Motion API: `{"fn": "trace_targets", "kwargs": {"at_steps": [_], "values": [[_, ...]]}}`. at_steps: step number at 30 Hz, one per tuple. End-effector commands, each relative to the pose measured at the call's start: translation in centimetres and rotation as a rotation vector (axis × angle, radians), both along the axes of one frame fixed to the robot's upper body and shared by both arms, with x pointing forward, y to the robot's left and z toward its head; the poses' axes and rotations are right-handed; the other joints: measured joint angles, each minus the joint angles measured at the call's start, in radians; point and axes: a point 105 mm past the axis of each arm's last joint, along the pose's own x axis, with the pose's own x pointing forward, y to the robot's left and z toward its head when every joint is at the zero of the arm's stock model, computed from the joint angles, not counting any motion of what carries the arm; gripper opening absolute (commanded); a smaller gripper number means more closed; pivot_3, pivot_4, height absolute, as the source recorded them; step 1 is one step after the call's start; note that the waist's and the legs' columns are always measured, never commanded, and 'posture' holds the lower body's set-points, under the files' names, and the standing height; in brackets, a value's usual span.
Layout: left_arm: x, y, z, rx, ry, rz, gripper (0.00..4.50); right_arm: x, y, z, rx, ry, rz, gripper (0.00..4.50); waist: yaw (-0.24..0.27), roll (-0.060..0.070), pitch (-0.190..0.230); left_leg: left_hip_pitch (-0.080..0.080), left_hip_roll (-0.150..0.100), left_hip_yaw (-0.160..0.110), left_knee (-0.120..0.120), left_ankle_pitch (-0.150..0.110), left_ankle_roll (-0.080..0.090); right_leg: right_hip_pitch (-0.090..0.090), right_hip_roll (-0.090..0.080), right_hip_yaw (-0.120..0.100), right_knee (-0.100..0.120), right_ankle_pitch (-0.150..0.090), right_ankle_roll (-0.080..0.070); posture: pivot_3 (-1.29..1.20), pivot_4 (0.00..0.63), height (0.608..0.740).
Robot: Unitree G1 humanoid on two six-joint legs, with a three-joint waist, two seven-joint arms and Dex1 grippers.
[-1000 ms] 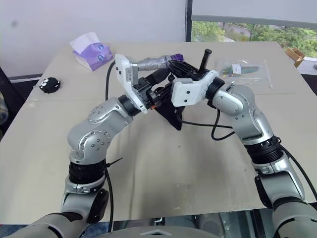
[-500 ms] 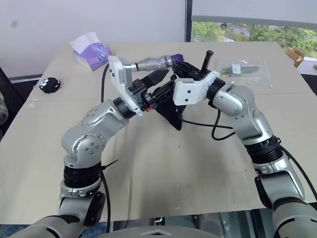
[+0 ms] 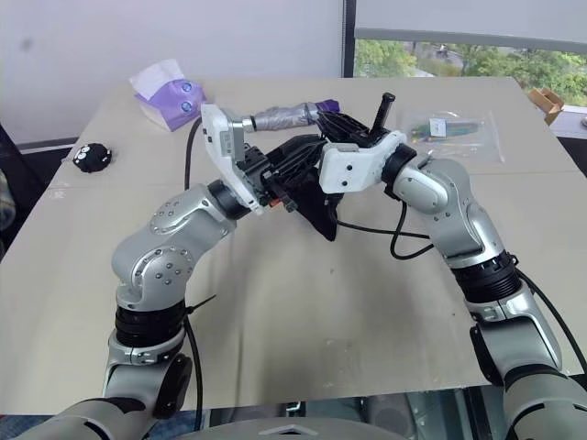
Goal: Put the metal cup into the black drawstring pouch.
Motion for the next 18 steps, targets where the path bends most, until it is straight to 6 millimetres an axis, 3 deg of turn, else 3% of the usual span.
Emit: {"fn": "trace_targets", "kwargs": {"at_steps": [1,18], "values": [[-0.14,0.13,0.58,0.016,-0.053,0.022,1.01,-0.61,-0.25,1.47,0.044,-0.042,0.01,0.0,0.0,0.0,0.0,0.0,0.0,0.0,0.0,0.0,0.0,0.0,0.0,0.0,0.0,0.0,0.0,0.0,0.15,0.74],[0.2,-0.35,0.4,0.085,-0.123,0.033,1.01,-0.74,0.14,1.72,0.052,-0.039,0.02,0.0,0.0,0.0,0.0,0.0,0.0,0.0,0.0,0.0,0.0,0.0,0.0,0.0,0.0,0.0,0.0,0.0,0.15,0.74]]}}
